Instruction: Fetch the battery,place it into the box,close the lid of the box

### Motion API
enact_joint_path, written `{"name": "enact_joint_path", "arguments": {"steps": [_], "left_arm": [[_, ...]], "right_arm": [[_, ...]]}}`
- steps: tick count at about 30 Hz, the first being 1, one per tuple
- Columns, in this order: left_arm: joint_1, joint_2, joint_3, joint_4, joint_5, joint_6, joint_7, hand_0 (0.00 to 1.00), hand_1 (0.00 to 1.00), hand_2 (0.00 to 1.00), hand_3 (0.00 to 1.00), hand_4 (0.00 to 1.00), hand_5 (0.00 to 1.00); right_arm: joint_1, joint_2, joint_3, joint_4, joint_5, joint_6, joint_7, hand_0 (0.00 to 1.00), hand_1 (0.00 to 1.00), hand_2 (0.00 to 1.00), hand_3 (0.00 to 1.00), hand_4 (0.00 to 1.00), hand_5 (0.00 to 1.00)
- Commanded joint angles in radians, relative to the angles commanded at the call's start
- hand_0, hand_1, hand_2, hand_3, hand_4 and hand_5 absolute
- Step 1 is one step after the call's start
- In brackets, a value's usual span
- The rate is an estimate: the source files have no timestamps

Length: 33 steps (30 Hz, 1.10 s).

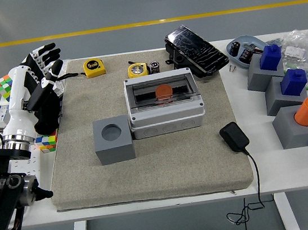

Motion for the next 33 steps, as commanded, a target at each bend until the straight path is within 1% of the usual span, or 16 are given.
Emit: {"name": "enact_joint_path", "arguments": {"steps": [6, 7, 18, 33], "left_arm": [[0.002, 0.000, -0.008, -0.003, 0.006, -0.004, 0.010, 0.655, 0.771, 0.755, 0.759, 0.998, 0.709], [0.002, 0.000, -0.010, -0.003, 0.008, -0.005, 0.014, 0.655, 0.770, 0.757, 0.762, 0.998, 0.669], [0.004, 0.001, -0.028, -0.001, 0.016, -0.017, 0.033, 0.655, 0.771, 0.758, 0.763, 0.998, 0.667], [0.003, 0.004, -0.023, 0.001, 0.018, -0.023, 0.041, 0.652, 0.771, 0.760, 0.762, 0.998, 0.668]], "right_arm": [[0.001, -0.002, -0.002, 0.000, -0.001, 0.000, 0.001, 0.642, 0.663, 0.672, 0.576, 0.971, 0.579], [0.001, -0.003, -0.002, 0.000, -0.001, 0.000, 0.001, 0.642, 0.663, 0.672, 0.576, 0.971, 0.580], [0.003, -0.008, -0.003, 0.000, -0.012, 0.002, 0.000, 0.642, 0.663, 0.672, 0.576, 0.971, 0.580], [0.006, -0.010, -0.008, 0.000, -0.015, 0.003, -0.001, 0.642, 0.663, 0.672, 0.576, 0.971, 0.581]]}}
